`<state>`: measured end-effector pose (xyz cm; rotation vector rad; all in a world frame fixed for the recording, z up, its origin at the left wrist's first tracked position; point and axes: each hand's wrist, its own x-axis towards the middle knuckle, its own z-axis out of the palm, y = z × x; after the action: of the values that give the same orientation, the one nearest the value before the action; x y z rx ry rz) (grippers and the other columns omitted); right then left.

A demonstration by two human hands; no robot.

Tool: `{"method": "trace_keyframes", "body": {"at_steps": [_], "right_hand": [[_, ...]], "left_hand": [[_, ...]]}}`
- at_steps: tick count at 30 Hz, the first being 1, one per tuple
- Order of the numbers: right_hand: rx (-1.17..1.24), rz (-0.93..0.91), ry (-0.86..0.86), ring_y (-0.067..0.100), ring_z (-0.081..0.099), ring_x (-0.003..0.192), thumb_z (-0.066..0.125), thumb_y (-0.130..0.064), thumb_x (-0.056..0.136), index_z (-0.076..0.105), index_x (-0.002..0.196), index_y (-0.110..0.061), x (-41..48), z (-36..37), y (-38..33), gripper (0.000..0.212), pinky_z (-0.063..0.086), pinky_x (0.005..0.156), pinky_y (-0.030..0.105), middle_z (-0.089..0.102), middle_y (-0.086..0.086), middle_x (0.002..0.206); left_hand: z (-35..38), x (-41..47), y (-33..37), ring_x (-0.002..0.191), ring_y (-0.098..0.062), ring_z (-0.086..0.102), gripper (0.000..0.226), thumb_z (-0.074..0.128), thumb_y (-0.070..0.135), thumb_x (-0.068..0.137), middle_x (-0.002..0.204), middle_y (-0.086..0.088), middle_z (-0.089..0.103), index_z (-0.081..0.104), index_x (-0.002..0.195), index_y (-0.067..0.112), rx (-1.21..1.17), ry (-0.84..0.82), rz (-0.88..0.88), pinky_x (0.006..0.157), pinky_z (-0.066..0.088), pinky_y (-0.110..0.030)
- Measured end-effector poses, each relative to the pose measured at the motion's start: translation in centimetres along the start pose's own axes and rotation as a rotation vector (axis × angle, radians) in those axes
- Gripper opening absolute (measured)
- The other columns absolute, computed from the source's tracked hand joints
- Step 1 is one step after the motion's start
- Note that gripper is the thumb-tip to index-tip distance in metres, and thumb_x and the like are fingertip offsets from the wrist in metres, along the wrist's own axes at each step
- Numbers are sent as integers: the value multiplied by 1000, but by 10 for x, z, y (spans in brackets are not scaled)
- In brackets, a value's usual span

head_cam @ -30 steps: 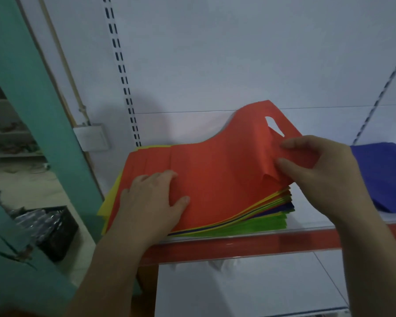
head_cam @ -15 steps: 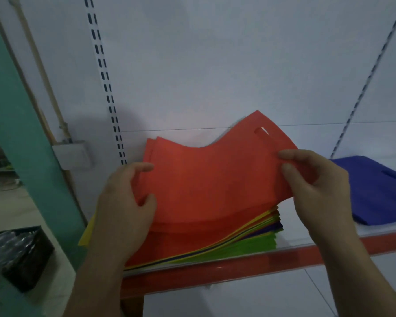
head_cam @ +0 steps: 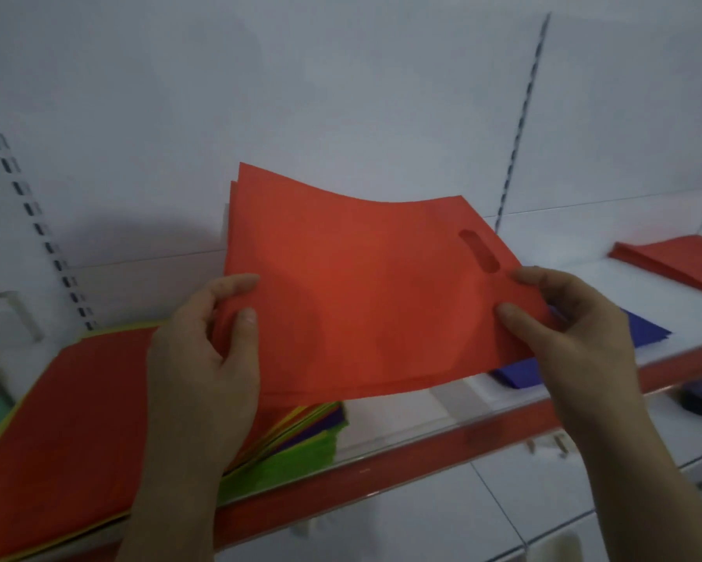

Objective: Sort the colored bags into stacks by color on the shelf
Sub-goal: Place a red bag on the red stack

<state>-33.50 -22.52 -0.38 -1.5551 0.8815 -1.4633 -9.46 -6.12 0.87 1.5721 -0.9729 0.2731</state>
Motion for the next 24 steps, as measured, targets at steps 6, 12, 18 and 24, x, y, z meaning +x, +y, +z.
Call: {"method": "trace_keyframes", "body": {"at_steps": [6, 12, 18, 24], "right_hand": [[-69, -9, 66, 19, 68, 103, 71, -11, 90, 71, 110, -31, 46, -102, 34, 28, 58, 89, 45, 71, -6, 112], [-162, -16, 69, 12, 71, 85, 70, -7, 90, 72, 109, -29, 92, -213, 72, 28, 57, 67, 22, 73, -6, 101], [-125, 69, 69, -4, 68, 85, 72, -3, 87, 71, 113, -25, 132, -312, 95, 34, 51, 62, 8, 69, -10, 108], [-157, 120, 127, 14, 66, 98, 68, -9, 92, 67, 109, -38, 171, -379, 125, 33, 62, 71, 37, 64, -16, 113]], "left_hand": [[94, -24, 55, 95, 5, 62, 36, 53, 20, 89, 107, 22, 66, 65, 120, 32, -24, -85, 32, 88, 50, -20], [205, -66, 106, 93, 9, 59, 40, 56, 6, 93, 103, 18, 64, 63, 124, 30, -19, -126, 22, 78, 40, -1], [306, -99, 146, 103, 5, 57, 42, 56, 2, 93, 122, 7, 61, 62, 128, 24, -59, -197, -7, 85, 37, 3], [393, -110, 179, 105, 2, 57, 40, 59, 9, 95, 128, 8, 59, 59, 132, 24, -63, -286, -12, 79, 41, 3]]}}
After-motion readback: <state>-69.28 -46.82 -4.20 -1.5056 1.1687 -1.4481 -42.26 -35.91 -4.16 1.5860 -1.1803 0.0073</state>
